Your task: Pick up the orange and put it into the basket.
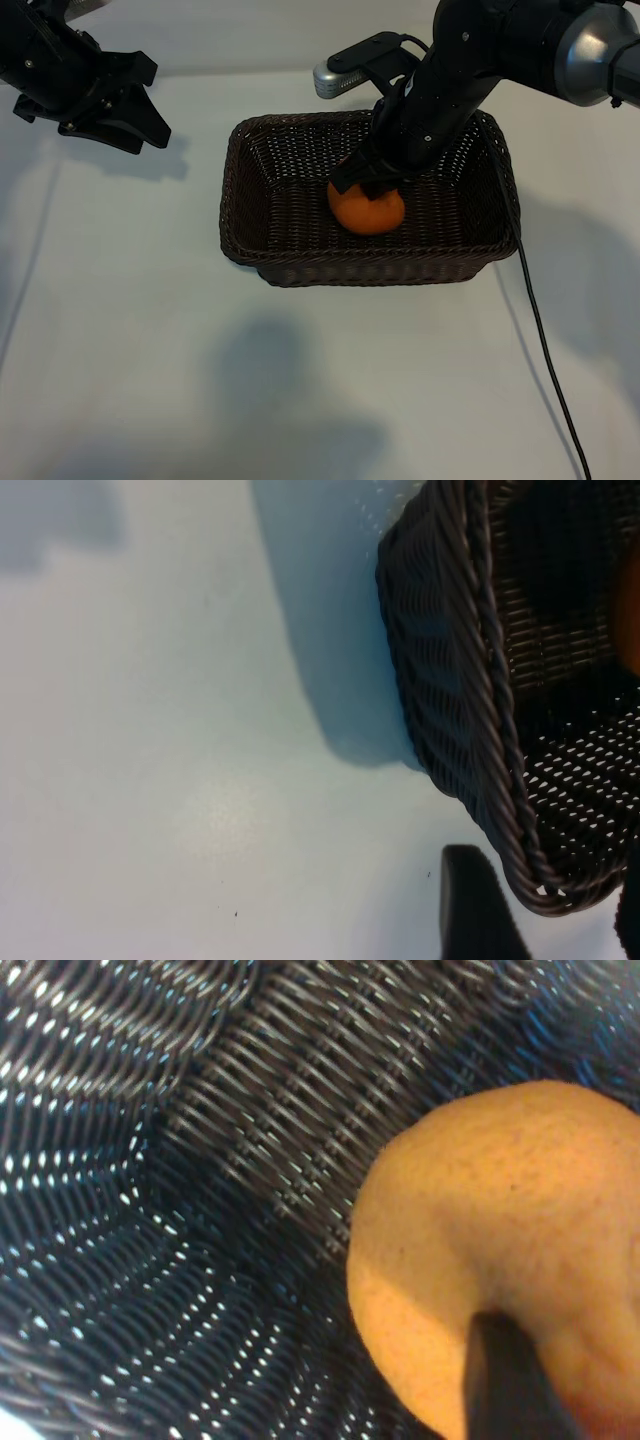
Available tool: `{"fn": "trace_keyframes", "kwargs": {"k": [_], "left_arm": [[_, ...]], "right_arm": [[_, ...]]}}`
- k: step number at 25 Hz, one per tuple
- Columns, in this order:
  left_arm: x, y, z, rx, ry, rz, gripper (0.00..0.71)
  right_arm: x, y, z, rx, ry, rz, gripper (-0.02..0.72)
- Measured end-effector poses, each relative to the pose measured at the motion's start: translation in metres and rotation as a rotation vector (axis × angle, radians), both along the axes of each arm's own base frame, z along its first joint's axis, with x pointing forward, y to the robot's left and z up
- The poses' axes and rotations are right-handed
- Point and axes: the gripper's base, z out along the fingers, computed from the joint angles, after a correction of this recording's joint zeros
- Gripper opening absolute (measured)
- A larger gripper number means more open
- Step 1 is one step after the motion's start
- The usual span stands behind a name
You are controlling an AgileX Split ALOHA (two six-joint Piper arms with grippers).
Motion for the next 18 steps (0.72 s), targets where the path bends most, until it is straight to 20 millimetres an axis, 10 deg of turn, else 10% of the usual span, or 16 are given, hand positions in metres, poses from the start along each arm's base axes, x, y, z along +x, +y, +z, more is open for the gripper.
{"fn": "trace_keyframes", "kwargs": {"k": [6, 18], "left_arm": [[0.000, 0.000, 0.000, 0.000, 0.000, 0.000, 0.398], [0.000, 0.000, 0.000, 0.000, 0.000, 0.000, 0.398]], "right_arm": [[0.000, 0.000, 0.000, 0.004, 0.005, -0.016, 0.487], [-0.014, -0.008, 0.055, 0.028, -0.112, -0.015, 0.494]]}}
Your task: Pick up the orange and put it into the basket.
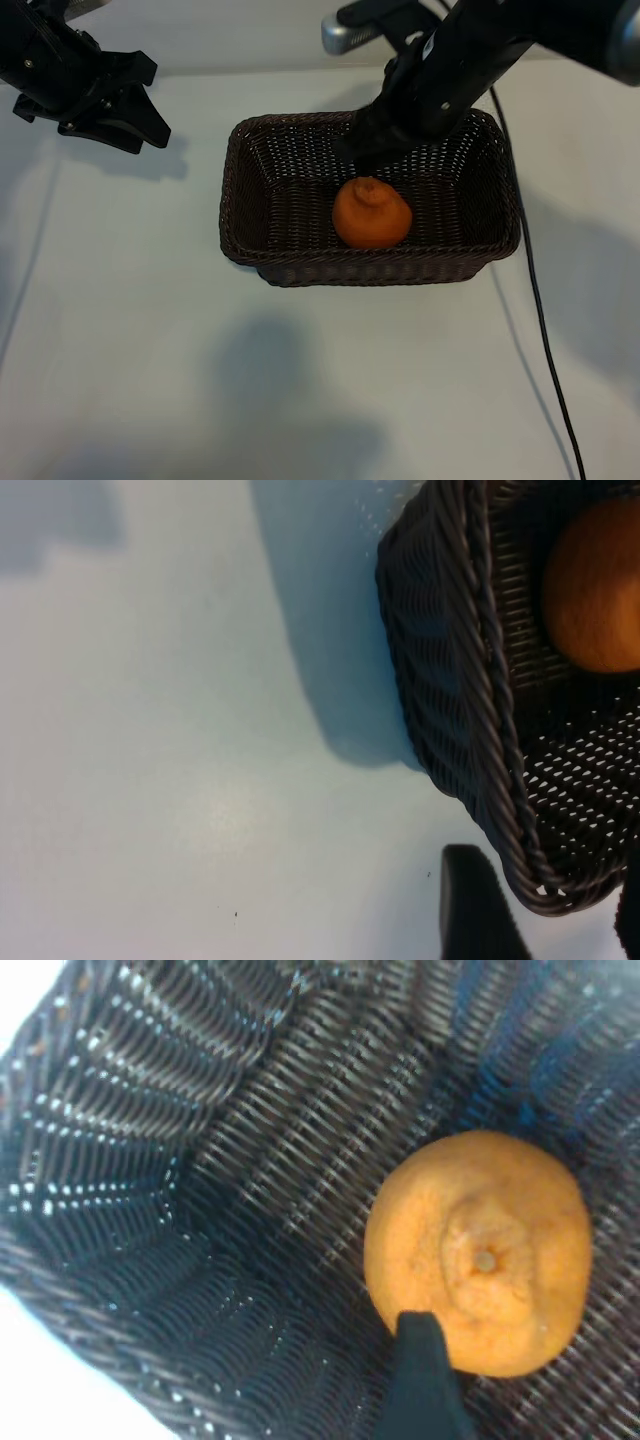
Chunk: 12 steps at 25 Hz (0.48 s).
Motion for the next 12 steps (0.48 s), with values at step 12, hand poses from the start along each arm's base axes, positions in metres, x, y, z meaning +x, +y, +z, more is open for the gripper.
{"fn": "trace_keyframes", "kwargs": {"k": [12], "left_arm": [[0.000, 0.000, 0.000, 0.000, -0.001, -0.003, 0.398]], "right_arm": [[-0.005, -0.014, 0.010, -0.017, 0.037, -0.012, 0.494]]}}
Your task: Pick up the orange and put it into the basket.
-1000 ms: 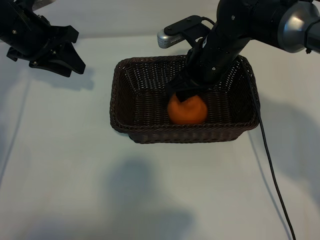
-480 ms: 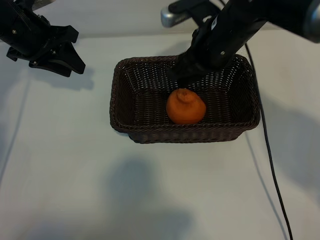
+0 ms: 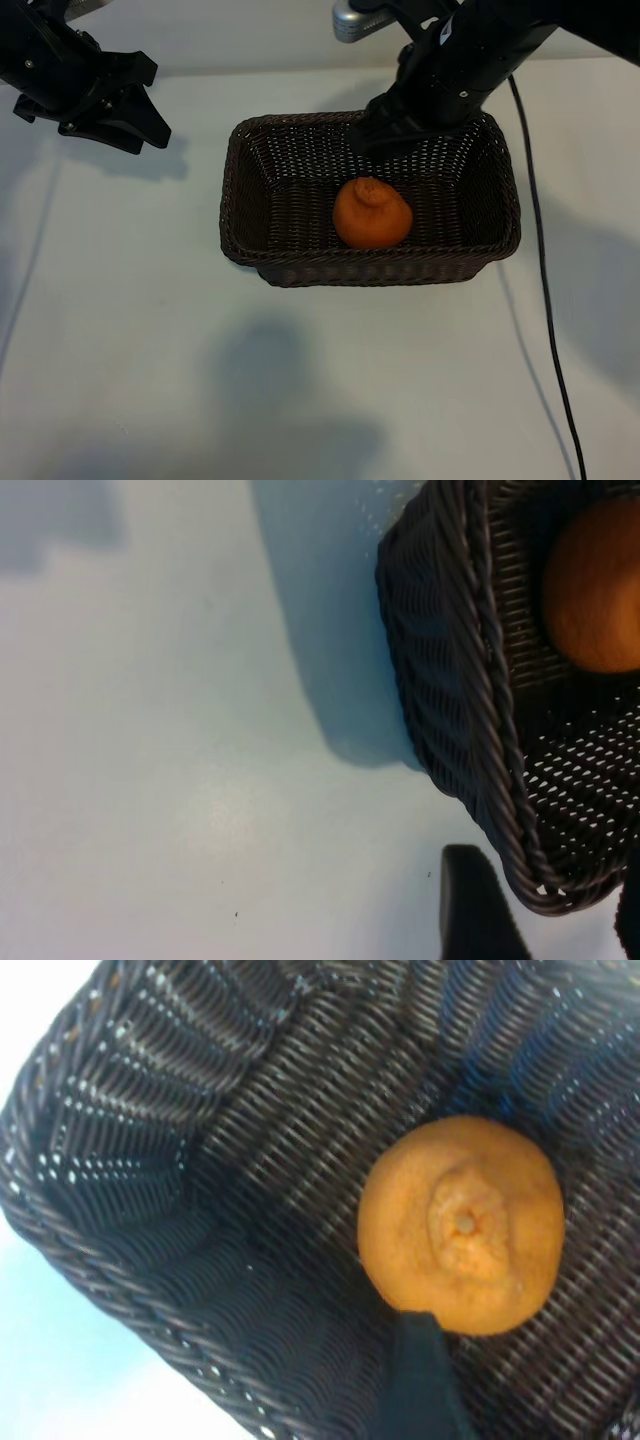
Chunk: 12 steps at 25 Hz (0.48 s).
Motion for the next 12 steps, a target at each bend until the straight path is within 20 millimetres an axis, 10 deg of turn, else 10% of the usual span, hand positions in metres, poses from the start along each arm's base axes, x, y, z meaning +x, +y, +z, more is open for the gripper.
{"fn": "trace_keyframes", "kwargs": {"k": [12], "left_arm": [[0.000, 0.000, 0.000, 0.000, 0.000, 0.000, 0.398]], "right_arm": [[-0.008, -0.098, 0.046, -0.040, -0.021, -0.111, 0.495]]}}
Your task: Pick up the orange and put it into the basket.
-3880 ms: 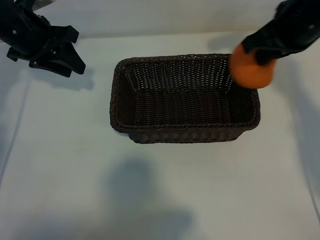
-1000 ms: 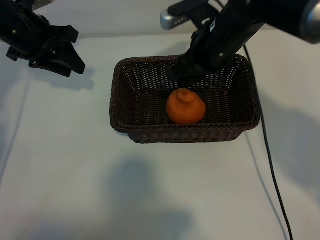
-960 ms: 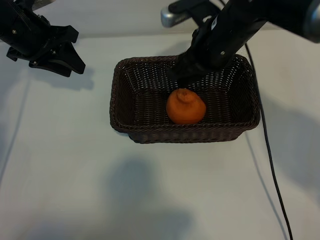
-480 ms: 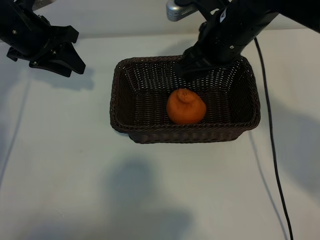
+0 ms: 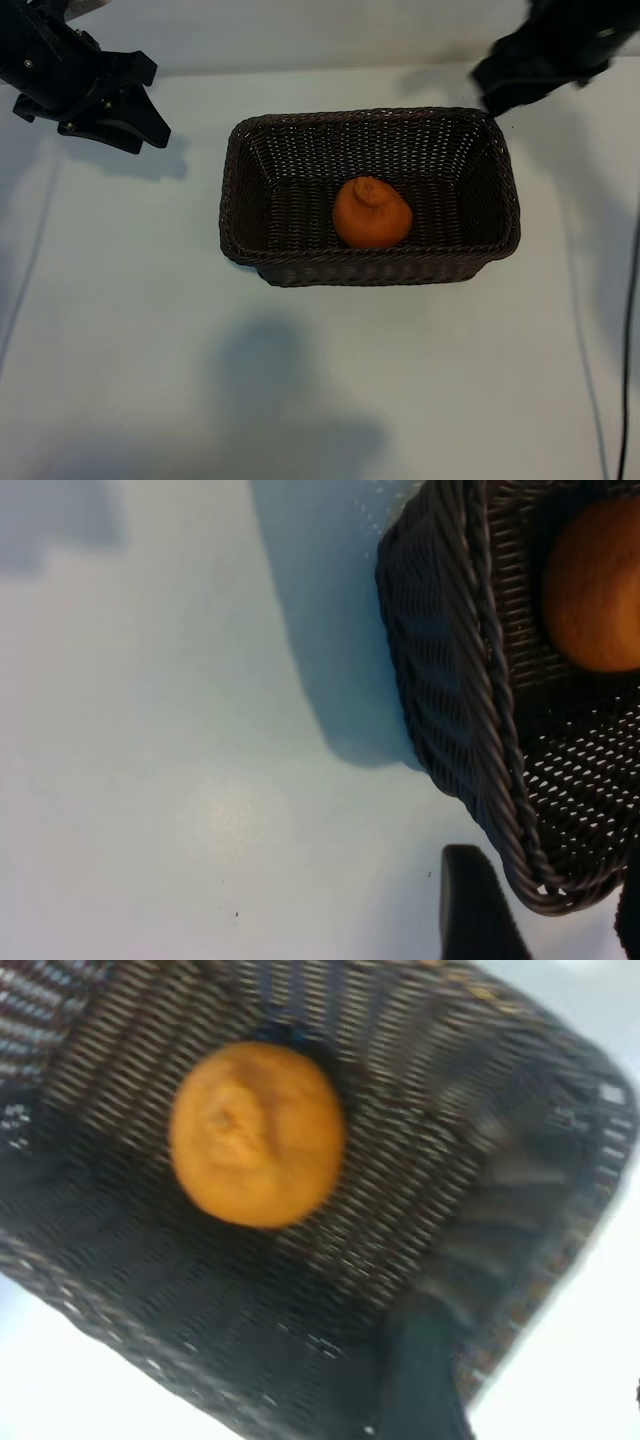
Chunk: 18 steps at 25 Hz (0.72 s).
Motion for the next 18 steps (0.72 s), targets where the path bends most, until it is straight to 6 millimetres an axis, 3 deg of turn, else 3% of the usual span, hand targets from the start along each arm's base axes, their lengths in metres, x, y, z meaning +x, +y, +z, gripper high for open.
{"fn": "trace_keyframes", "kwargs": {"k": [9, 15, 18], "left_arm": [[0.000, 0.000, 0.000, 0.000, 0.000, 0.000, 0.398], [0.000, 0.000, 0.000, 0.000, 0.000, 0.000, 0.398], [0.000, 0.000, 0.000, 0.000, 0.000, 0.000, 0.398]], "right_arm": [[-0.009, -0.060, 0.017, 0.037, -0.027, -0.037, 0.465], [-0.010, -0.070, 0.016, 0.041, -0.040, 0.000, 0.439], [-0.012, -0.072, 0.003, 0.007, -0.024, 0.009, 0.437]]}}
